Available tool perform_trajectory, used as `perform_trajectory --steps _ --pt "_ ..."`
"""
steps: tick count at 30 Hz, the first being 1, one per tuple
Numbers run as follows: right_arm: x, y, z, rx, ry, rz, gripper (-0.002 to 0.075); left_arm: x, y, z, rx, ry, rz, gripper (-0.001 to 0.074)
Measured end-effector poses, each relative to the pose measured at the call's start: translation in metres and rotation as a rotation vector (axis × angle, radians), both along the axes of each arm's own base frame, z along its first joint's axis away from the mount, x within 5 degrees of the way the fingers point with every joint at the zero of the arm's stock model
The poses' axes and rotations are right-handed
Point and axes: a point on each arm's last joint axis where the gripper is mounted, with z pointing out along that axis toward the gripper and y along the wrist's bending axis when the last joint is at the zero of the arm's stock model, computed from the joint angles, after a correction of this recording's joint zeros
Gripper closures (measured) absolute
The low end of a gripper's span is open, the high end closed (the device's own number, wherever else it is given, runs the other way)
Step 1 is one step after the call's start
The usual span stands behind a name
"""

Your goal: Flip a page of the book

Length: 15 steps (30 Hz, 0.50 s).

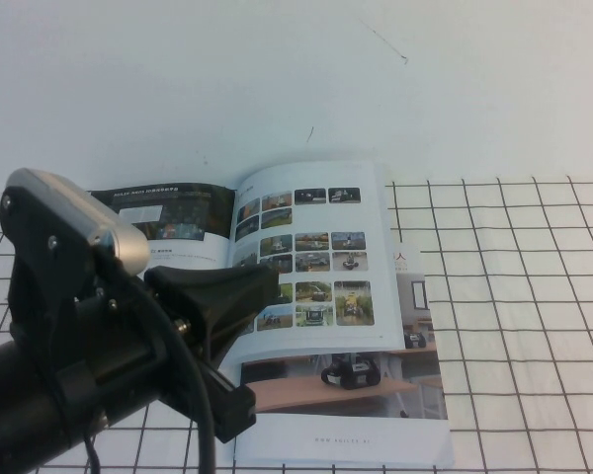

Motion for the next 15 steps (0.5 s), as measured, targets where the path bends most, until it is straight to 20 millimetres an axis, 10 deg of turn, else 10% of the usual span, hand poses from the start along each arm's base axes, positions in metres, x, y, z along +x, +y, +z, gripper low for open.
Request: perform_trajectory --steps 15 --pt "-0.0021 0.0011 -0.0026 -0.007 0.026 0.02 0.0727 0.0049 -0.0023 -0.0055 0.02 0.021 0.013 0.0738"
